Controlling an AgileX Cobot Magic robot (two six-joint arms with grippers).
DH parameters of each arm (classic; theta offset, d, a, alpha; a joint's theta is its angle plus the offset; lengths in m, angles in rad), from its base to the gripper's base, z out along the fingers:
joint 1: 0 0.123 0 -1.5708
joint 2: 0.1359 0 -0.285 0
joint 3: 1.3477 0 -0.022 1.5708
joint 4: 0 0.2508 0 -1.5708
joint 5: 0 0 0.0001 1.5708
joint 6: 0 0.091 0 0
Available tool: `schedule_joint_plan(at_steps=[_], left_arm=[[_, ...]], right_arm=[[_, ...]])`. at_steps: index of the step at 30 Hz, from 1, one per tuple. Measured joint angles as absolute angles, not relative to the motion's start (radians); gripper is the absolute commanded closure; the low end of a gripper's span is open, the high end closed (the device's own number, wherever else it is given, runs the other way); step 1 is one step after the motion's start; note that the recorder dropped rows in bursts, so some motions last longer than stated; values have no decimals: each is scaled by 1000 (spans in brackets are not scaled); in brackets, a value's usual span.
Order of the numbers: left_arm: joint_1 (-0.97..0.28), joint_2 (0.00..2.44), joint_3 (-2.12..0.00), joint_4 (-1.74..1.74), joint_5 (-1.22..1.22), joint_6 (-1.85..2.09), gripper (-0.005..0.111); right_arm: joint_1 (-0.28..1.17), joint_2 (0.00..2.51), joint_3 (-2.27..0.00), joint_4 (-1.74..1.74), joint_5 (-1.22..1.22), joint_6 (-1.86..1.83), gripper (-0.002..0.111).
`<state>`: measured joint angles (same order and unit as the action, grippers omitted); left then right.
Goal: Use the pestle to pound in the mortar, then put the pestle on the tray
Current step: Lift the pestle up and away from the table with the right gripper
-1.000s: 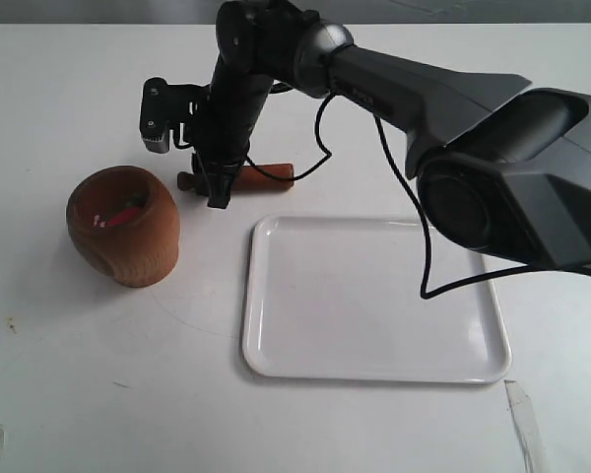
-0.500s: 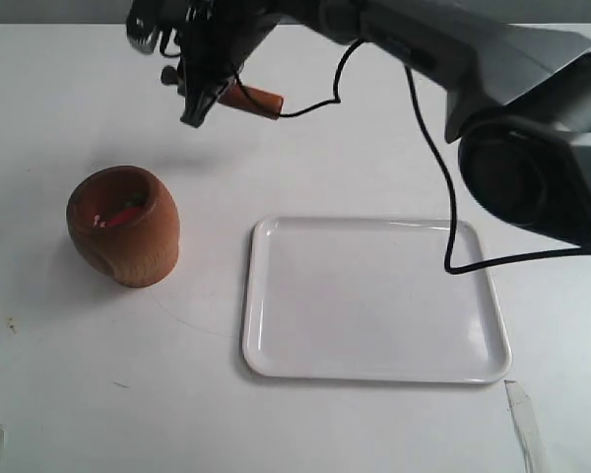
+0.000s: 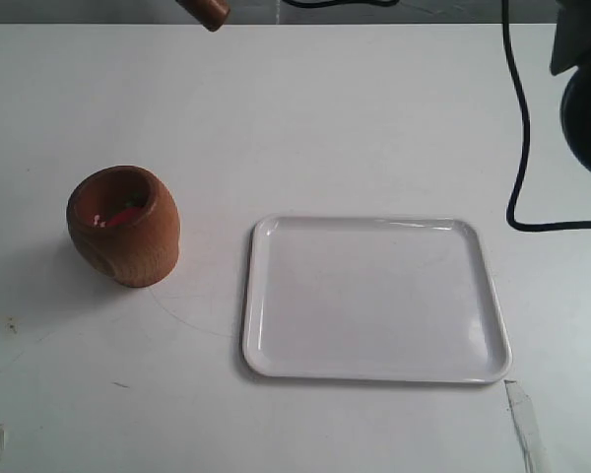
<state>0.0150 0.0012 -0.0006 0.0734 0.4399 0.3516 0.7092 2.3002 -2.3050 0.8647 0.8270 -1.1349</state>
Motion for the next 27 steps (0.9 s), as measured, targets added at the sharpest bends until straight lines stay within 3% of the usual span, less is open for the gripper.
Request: schedule_joint_plan(at_steps=[15, 22, 27], left_arm=[[15, 1, -1, 73, 440, 352, 107], [15, 1, -1, 73, 440, 352, 107], [15, 1, -1, 73, 440, 352, 107]], right_arm=[[791, 2261, -2219, 1210, 876, -1393, 108], [791, 2216, -2028, 1322, 787, -1563, 108], [791, 2102, -1762, 1609, 746, -1928, 108]])
